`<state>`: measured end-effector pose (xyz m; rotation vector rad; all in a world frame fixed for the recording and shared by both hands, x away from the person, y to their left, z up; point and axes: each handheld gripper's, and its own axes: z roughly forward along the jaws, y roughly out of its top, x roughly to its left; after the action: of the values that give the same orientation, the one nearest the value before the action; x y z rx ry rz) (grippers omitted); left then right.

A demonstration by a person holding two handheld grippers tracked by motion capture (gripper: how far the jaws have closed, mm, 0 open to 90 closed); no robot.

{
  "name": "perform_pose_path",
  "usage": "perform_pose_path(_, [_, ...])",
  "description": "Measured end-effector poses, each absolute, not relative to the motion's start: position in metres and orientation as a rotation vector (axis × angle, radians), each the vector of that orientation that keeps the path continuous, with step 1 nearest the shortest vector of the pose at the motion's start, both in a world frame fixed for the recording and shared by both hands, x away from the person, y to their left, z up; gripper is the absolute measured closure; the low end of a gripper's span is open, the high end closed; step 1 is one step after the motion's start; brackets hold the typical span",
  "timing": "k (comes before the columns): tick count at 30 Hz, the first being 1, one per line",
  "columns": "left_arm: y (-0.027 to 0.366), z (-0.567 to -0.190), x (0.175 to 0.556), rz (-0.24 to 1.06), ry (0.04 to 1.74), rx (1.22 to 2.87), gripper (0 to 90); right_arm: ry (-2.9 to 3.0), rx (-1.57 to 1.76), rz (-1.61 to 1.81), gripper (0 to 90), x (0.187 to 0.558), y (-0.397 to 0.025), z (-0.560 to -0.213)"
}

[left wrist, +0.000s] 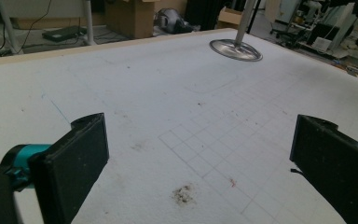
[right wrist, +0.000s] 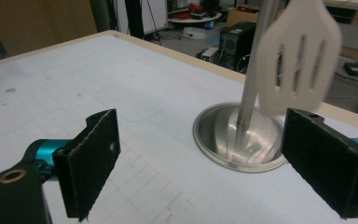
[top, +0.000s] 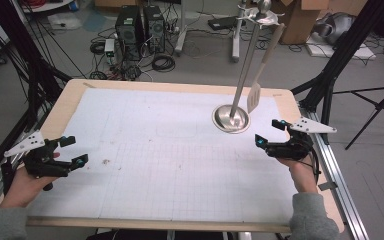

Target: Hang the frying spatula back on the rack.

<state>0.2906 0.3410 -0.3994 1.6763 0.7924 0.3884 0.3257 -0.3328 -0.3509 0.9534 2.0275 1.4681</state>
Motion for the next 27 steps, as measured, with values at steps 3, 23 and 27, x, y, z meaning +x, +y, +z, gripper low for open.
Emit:
perform_pose_path(3, [0.341,-0.4,0.29,0.388,0.794,1.675,4.8,2.025,0.944,1.486,11.1,0.323,-0.332,-0.355])
perform_pose_path(23, [0.34,-0.401,0.289,0.386,0.792,1.671,4.9,1.88,0.977,1.562,11.1,0.3,-0.343,-0.382])
perform_pose_path(27, [0.341,-0.4,0.288,0.39,0.788,1.667,4.8,1.845,1.0,1.556,11.1,0.292,-0.346,-0.385])
